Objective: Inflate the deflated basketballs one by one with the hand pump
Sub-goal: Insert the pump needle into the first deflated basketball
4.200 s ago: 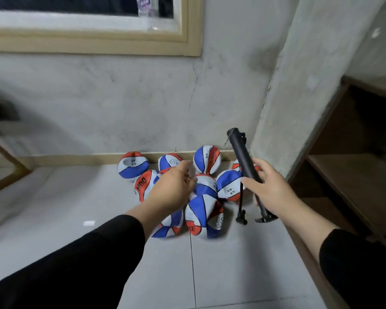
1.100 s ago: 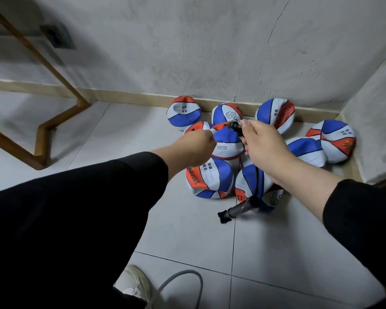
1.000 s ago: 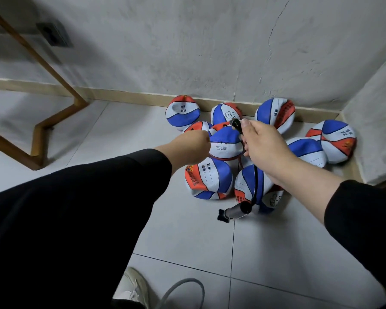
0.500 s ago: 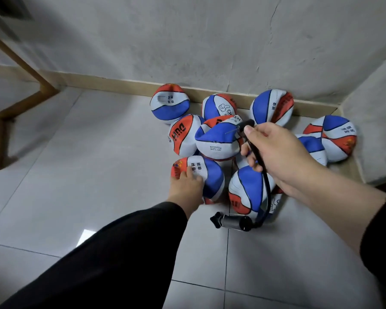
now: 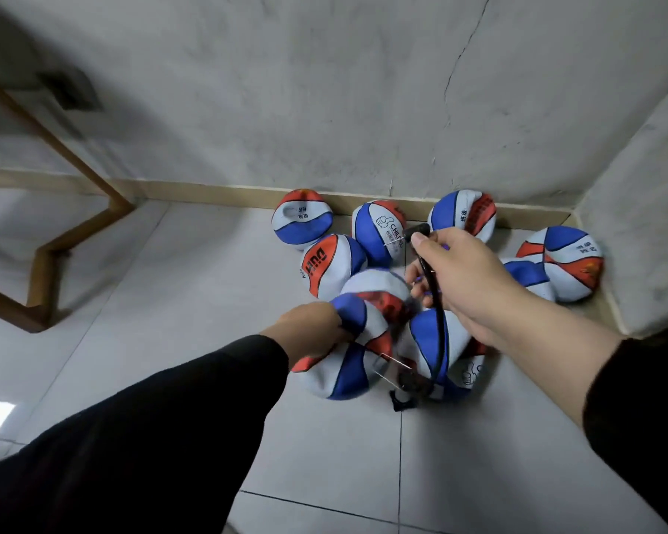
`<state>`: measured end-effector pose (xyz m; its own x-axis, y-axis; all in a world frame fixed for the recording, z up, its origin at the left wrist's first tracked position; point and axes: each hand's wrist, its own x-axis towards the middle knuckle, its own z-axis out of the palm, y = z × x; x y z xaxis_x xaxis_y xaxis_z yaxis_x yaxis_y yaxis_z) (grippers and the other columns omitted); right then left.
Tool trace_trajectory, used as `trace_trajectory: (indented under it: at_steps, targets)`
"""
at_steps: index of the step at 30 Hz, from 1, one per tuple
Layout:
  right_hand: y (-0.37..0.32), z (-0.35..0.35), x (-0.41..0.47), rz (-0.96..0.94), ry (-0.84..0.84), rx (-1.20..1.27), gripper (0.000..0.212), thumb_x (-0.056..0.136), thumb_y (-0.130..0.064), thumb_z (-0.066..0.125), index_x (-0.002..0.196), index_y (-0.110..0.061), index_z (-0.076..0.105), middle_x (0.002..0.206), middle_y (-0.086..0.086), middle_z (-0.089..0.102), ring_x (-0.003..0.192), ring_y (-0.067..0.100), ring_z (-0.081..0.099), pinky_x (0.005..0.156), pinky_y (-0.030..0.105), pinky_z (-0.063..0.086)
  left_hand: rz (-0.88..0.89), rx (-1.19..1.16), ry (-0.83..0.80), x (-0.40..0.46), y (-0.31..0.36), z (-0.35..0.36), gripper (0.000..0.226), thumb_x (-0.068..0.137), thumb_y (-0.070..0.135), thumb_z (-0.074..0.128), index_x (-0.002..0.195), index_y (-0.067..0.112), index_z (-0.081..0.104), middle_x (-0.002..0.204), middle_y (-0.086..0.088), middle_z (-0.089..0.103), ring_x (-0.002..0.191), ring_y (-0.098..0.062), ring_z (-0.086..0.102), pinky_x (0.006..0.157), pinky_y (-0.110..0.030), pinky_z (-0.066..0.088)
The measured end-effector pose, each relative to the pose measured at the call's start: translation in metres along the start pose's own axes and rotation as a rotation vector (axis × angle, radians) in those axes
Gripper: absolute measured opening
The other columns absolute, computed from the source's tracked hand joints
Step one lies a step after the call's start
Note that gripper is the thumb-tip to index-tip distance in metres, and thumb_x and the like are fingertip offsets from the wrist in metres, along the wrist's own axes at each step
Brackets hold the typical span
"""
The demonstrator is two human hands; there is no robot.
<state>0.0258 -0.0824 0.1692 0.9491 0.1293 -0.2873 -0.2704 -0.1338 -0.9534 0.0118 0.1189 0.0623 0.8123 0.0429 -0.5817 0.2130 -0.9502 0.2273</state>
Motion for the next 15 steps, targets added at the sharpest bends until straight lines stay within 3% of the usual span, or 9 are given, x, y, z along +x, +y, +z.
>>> trace_trajectory:
  at_steps: [5, 8, 12, 15]
  targets:
    - [-0.019, -0.007, -0.025, -0.019, 0.011, -0.01, 0.029, 0.108, -0.029, 0.051, 0.089, -0.009, 0.062, 0.068, 0.007, 0.064, 0.06, 0.022, 0.052, 0.053, 0.033, 0.044, 0.019, -0.118, 0.076, -0.061, 0.021, -0.056, 0.04, 0.101, 0.054, 0.056, 0.075, 0.025, 0.049, 0.081, -0.004, 0.055, 0.079, -0.025, 0.051, 0.073, -0.032, 0.038]
    - [-0.034, -0.01, -0.046, -0.052, 0.025, -0.018, 0.029, 0.108, -0.027, 0.05, 0.098, -0.003, 0.063, 0.071, 0.008, 0.063, 0.062, 0.021, 0.053, 0.055, 0.032, 0.046, 0.059, -0.182, 0.171, -0.098, 0.028, -0.076, 0.038, 0.102, 0.051, 0.056, 0.074, 0.027, 0.046, 0.08, -0.001, 0.057, 0.077, -0.023, 0.053, 0.071, -0.031, 0.04]
    - [-0.047, -0.013, -0.074, -0.12, 0.04, -0.064, 0.029, 0.108, -0.025, 0.05, 0.093, -0.003, 0.062, 0.076, 0.008, 0.063, 0.061, 0.018, 0.058, 0.057, 0.035, 0.053, 0.135, -0.328, 0.303, -0.145, 0.035, -0.098, 0.038, 0.102, 0.047, 0.059, 0.081, 0.016, 0.061, 0.071, 0.0, 0.063, 0.063, -0.02, 0.063, 0.058, -0.029, 0.051]
    - [-0.059, -0.013, -0.093, -0.209, 0.084, -0.079, 0.03, 0.108, -0.025, 0.051, 0.09, -0.003, 0.062, 0.082, 0.009, 0.063, 0.065, 0.016, 0.059, 0.054, 0.033, 0.057, 0.177, -0.496, 0.421, -0.177, 0.044, -0.107, 0.036, 0.103, 0.045, 0.06, 0.087, 0.012, 0.061, 0.073, -0.001, 0.062, 0.07, -0.026, 0.062, 0.059, -0.03, 0.052]
